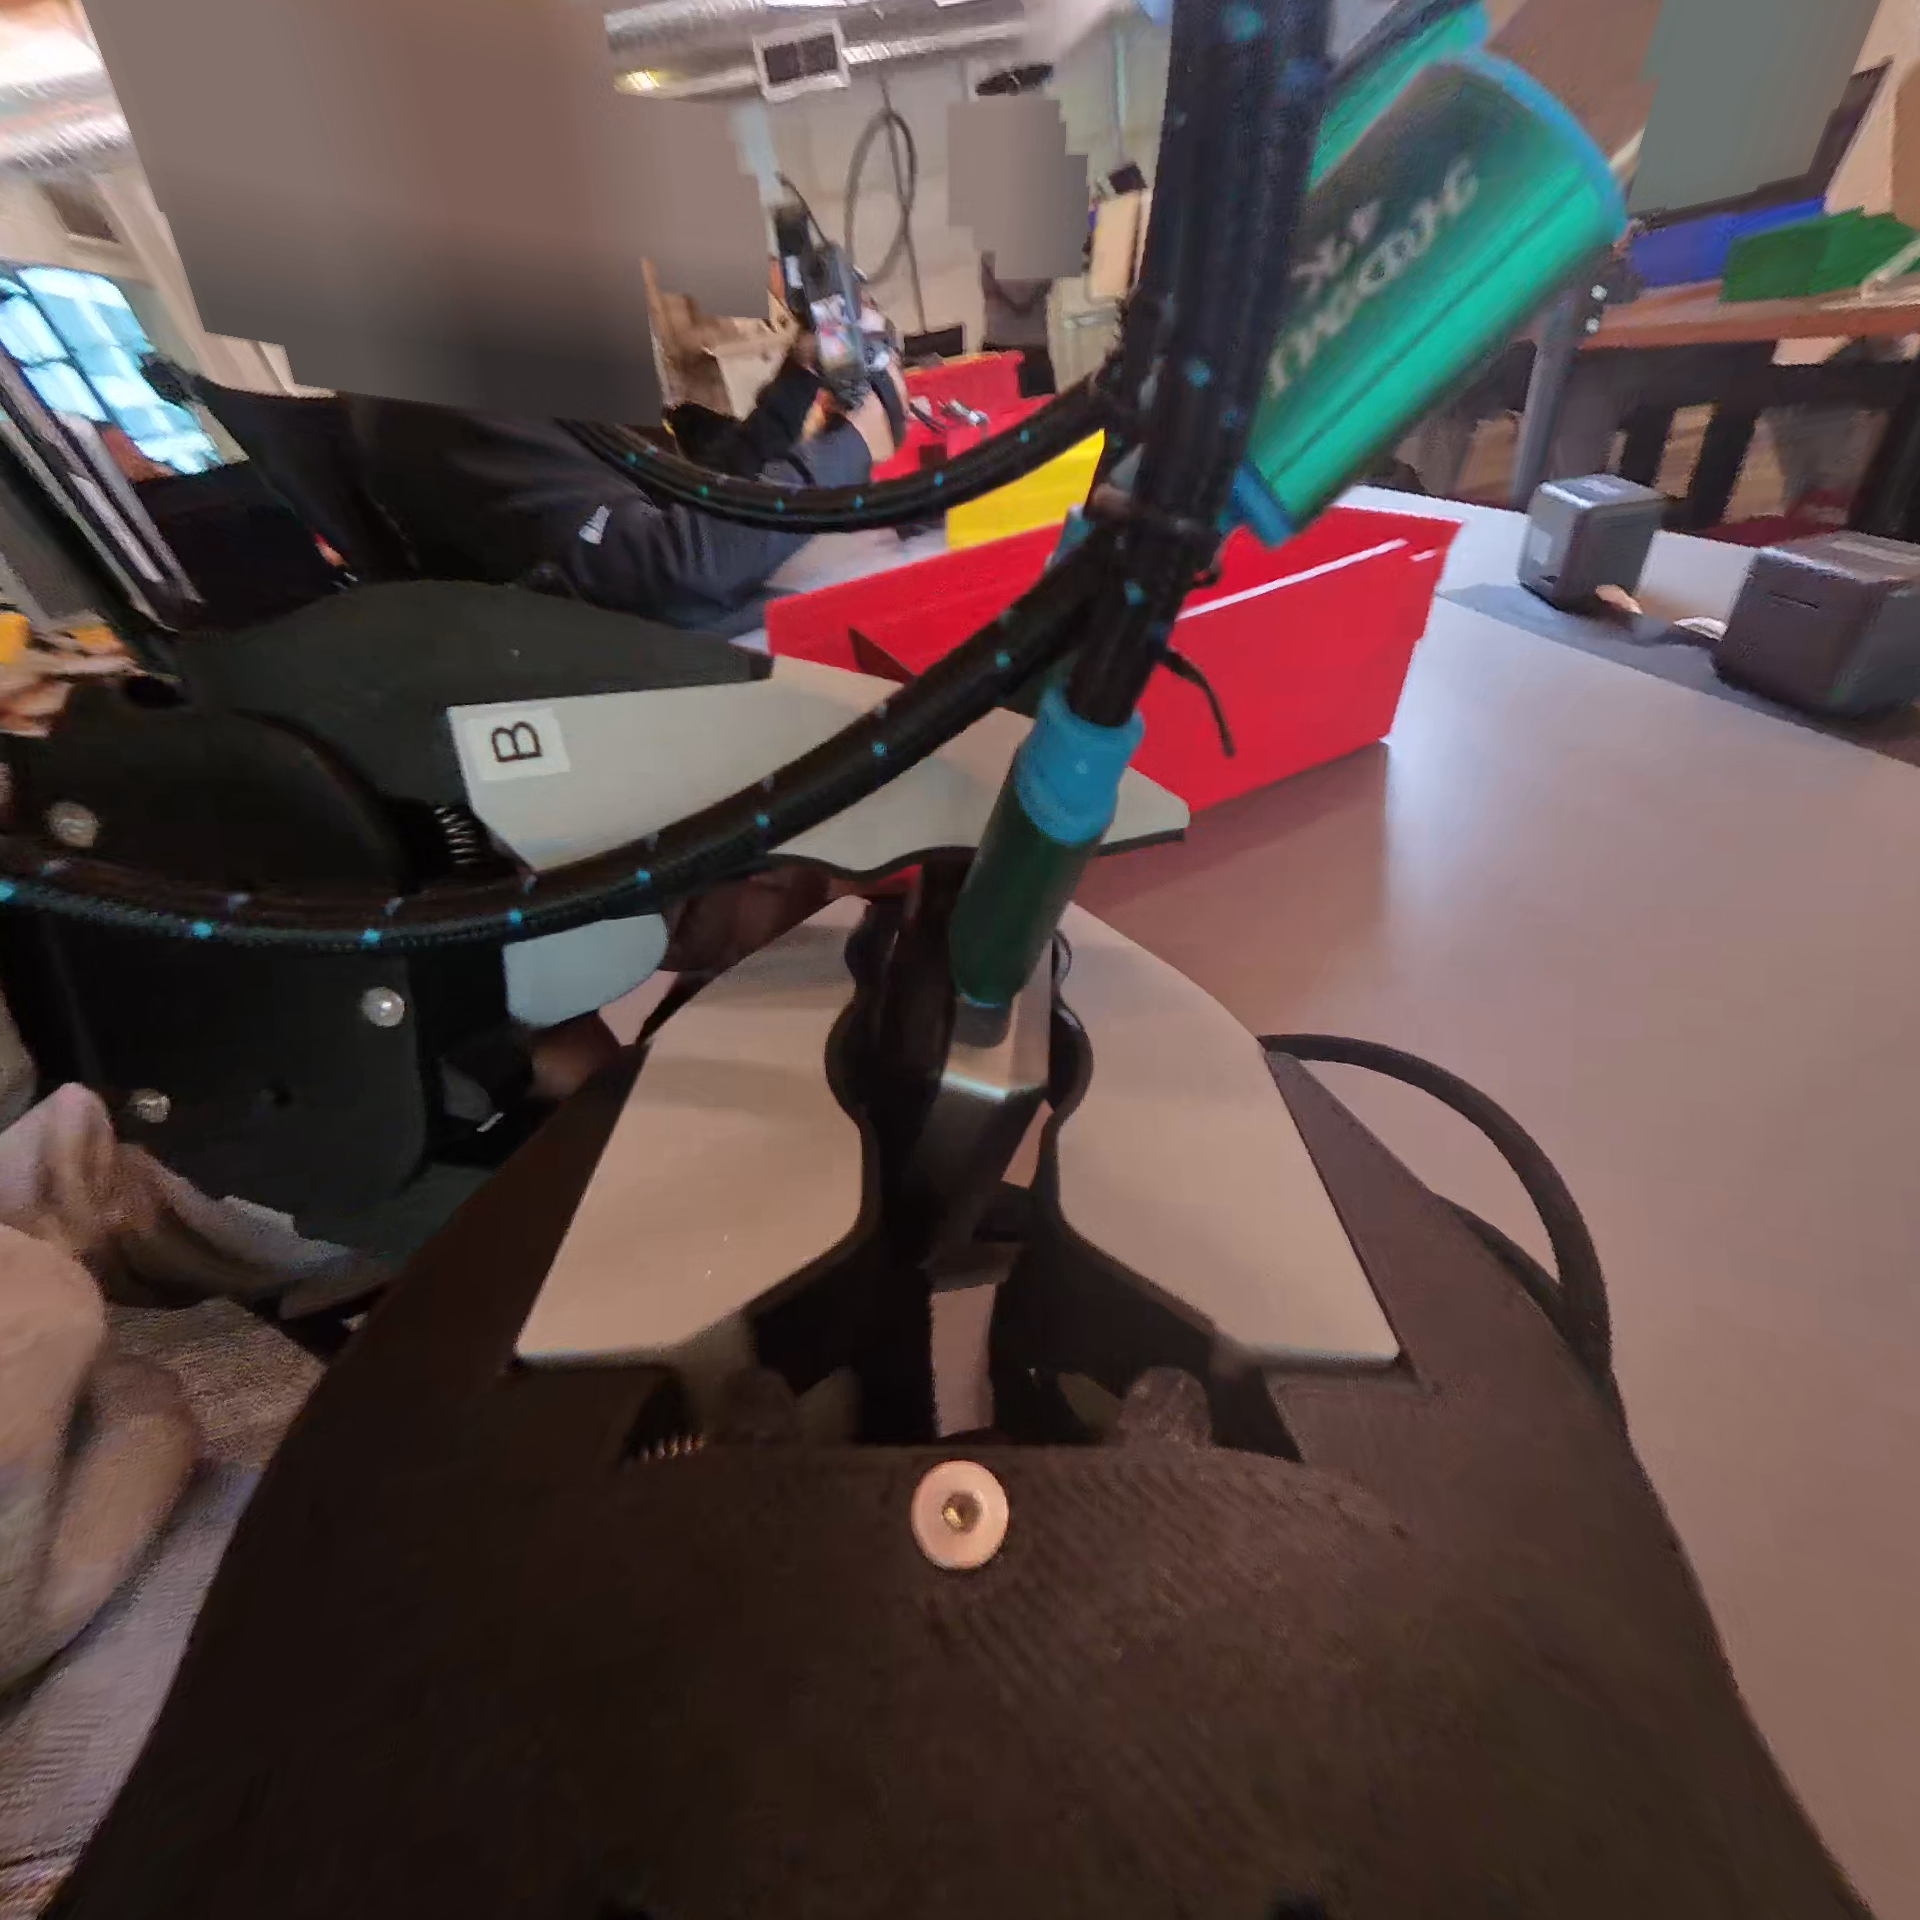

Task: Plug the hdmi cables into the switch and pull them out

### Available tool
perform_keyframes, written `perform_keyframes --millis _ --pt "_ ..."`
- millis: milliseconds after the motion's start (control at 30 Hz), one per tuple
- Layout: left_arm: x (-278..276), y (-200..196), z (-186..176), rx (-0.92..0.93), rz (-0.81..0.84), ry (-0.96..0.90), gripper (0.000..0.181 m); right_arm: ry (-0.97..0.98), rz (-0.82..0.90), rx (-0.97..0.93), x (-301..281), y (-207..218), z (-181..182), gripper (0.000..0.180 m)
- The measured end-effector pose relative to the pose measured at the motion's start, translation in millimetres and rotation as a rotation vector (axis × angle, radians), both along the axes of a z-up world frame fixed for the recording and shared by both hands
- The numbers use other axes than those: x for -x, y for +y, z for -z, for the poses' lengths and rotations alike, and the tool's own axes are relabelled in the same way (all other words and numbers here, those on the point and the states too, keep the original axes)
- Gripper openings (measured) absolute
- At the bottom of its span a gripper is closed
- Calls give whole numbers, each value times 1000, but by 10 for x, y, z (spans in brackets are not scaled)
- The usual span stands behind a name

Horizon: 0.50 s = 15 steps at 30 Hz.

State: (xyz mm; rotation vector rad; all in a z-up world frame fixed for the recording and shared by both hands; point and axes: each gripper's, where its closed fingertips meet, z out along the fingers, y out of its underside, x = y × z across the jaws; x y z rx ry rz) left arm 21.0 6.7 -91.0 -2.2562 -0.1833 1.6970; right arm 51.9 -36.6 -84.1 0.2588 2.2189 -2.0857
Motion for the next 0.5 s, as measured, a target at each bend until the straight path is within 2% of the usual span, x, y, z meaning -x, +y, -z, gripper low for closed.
perform_keyframes --millis 33,200,267,333,400,467,500 --pt "4 -13 17 -2 -1 -4 63 7 15 -16 16 -8 23 27" --pt "-92 -69 -96 -146 48 -2 80 -70 66 77 211 80 -35 22" --pt "-159 -95 -171 -308 102 -14 81 -129 74 162 316 174 -127 22" --pt "-207 -128 -235 -552 178 -67 83 -202 15 283 311 259 -274 23" --pt "-215 -175 -335 -882 278 -140 84 -245 -69 370 224 297 -378 22" --pt "-248 -169 -365 -1190 408 -309 84 -260 -148 372 91 254 -368 22" --pt "-292 -121 -338 -1288 478 -421 82 -260 -179 356 21 213 -334 22"
